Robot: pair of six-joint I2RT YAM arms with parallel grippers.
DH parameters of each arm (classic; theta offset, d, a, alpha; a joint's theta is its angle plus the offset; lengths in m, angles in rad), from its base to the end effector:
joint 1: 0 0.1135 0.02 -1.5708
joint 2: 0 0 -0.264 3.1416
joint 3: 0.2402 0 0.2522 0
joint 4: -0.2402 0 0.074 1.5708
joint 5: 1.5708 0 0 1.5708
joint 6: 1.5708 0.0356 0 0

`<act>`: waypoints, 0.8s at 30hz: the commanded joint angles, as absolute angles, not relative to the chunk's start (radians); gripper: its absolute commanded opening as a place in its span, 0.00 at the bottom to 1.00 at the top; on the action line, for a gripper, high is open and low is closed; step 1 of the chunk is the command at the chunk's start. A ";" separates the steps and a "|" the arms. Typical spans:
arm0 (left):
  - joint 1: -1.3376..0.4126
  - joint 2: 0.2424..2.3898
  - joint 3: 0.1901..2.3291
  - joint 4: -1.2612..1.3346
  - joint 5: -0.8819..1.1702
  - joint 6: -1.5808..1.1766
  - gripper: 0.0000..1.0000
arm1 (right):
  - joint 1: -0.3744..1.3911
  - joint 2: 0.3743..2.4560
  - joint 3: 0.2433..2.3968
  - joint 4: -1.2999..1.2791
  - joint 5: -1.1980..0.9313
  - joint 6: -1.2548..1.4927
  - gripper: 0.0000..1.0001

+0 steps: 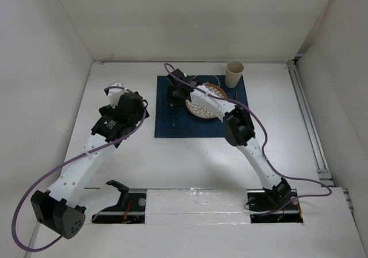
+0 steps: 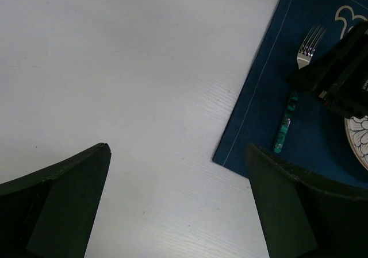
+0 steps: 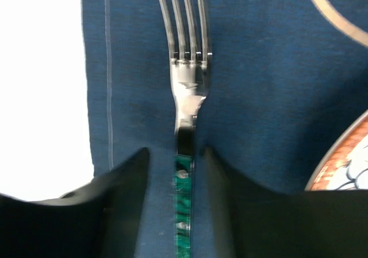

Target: Set the dinner table for one person

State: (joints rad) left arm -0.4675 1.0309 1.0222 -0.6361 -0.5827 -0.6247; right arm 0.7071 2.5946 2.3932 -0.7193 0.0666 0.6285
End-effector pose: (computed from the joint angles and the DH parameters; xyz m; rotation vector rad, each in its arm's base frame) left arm 0.1987 -0.0784 0.3355 -0.4722 2.0427 -0.0062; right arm 0.4302 0.3644 0.1734 -0.0716 2.5513 0.4658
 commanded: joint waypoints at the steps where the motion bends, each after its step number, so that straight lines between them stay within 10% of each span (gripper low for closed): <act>1: -0.465 1.011 1.029 -0.626 -0.586 -0.612 1.00 | 0.724 2.525 2.434 -0.716 0.075 0.612 0.52; 6: -0.465 1.011 1.038 -0.637 -0.635 -0.635 1.00 | 0.724 2.305 2.349 -0.706 0.155 0.565 0.56; 7: -0.465 1.011 1.051 -0.659 -0.659 -0.655 1.00 | 0.724 2.175 2.247 -0.677 0.202 0.545 0.96; 17: -0.465 0.937 1.239 -0.808 -0.756 -0.747 1.00 | 0.594 1.216 1.395 -0.636 0.465 0.472 1.00; 24: -0.465 0.851 1.385 -0.920 -0.804 -0.747 1.00 | 0.503 0.824 1.353 -0.952 0.647 0.472 1.00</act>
